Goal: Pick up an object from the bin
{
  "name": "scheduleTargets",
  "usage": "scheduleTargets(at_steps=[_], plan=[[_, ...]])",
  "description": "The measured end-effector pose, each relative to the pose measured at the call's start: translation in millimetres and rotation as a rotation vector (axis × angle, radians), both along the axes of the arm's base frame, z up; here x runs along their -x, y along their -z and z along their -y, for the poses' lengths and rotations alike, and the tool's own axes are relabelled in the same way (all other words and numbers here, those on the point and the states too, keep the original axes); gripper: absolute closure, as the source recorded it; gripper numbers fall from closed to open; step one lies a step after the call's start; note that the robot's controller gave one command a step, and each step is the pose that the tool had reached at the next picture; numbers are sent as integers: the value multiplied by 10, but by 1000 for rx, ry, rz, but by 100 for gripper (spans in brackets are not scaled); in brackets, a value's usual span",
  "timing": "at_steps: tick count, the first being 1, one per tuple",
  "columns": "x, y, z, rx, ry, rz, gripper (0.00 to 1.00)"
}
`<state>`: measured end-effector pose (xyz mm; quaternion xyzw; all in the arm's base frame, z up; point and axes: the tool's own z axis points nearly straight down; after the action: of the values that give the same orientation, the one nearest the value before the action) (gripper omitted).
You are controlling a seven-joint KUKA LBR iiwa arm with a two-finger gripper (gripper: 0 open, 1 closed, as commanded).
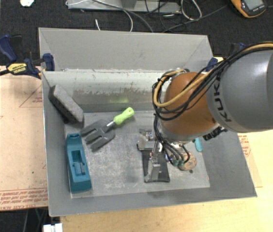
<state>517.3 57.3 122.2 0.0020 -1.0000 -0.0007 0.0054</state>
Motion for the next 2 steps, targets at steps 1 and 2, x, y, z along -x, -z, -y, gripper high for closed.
scheduleTargets(at_steps=[1,2], plan=[[-98,247,524,-3,23,23,0],[-545,451,800,-9,-179,32,100]])
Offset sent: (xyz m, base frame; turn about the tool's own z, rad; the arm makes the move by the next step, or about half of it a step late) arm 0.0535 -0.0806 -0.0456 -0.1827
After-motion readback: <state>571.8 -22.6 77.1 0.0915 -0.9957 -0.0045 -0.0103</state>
